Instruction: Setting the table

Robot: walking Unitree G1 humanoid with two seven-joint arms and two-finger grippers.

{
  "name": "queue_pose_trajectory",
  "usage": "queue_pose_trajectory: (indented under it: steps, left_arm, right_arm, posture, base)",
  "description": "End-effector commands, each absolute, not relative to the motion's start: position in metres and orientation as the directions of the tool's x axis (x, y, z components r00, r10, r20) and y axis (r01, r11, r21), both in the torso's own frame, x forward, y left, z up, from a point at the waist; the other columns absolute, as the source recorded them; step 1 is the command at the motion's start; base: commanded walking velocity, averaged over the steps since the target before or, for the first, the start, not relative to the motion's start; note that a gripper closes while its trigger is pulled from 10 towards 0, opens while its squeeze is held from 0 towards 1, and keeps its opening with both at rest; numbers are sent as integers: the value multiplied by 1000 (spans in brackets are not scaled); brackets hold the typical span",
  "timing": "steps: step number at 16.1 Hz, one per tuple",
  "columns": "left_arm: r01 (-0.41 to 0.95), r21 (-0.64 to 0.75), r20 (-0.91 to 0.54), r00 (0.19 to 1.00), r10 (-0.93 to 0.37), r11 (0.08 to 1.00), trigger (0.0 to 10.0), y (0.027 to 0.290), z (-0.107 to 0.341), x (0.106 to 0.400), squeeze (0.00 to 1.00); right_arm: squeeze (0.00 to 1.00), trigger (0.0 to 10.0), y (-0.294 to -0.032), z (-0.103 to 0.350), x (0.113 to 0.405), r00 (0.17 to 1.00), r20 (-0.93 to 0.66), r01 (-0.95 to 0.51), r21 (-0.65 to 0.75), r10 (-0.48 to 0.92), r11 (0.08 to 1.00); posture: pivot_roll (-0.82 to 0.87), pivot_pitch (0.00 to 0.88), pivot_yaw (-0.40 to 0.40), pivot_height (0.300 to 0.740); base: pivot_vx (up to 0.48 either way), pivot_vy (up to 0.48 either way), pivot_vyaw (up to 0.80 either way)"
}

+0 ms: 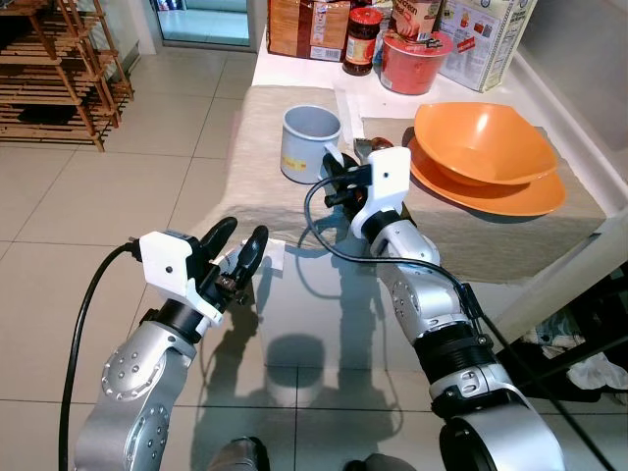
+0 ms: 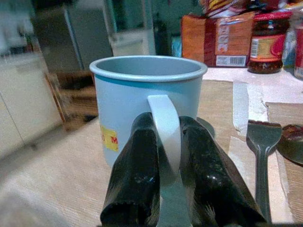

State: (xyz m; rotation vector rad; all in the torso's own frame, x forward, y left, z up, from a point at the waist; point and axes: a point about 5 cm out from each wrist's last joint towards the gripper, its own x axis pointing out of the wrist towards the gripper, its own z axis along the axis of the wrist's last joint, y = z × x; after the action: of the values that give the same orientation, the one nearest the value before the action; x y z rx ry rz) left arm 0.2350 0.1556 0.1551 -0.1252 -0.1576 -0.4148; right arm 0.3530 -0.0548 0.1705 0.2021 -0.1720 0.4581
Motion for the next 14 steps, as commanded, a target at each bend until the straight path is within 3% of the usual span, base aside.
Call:
queue_pose_trajectory:
  steps: [1,3,4,5,7,8,9,10,14]
  left_arm:
    - [408,-71,184,902,-390,910,10000,155,160,235,0]
    - [408,-72,184,902,-390,910,10000,155,160,234,0]
    - [409,-74,185,902,-391,909,10000,154,160,234,0]
    - [409,-75,185,902,-390,910,10000,154,160,234,0]
    - [408,-75,185,902,-389,910,10000,154,160,234,0]
    - [407,-76,186,903,-388,910,10000,154,160,234,0]
    - [408,-77,187,902,-388,910,10000,154,160,234,0]
    - [409,-77,188,902,-389,909,10000,154,160,234,0]
    - [416,-76,198,897,-395,906,10000,153,162,237,0]
  right_arm:
    - [0,10000,-66,191,356,889,300,-421,237,346,875]
    - [0,10000,-78,198,359,904,343,-377,353,257,856]
    - [0,10000,-84,204,360,905,370,-378,477,209,794]
    - [0,10000,-86,205,360,904,377,-379,496,200,781]
    - [0,10000,-94,215,359,887,434,-422,629,154,653]
    - [0,10000,-98,225,354,847,508,-520,735,155,435]
    - [0,10000,-103,238,343,754,633,-657,718,175,231]
    - [0,10000,-105,242,337,706,683,-708,686,186,166]
    - [0,10000,-104,247,326,625,726,-778,610,287,151]
  posture:
    - [-14,98,-53,740]
    - [-15,101,-52,740]
    - [-15,103,-52,740]
    - [-15,103,-52,740]
    - [-14,103,-52,740]
    - [-15,105,-51,740]
    - [-19,103,-49,740]
    - [-20,103,-49,740]
    - [-24,97,-45,740]
  base:
    - [0,0,0]
    - [0,0,0]
    - [0,0,0]
    - [0,0,0]
    - [0,0,0]
    - [0,0,0]
    - [0,0,0]
    - [0,0,0]
    - [0,0,0]
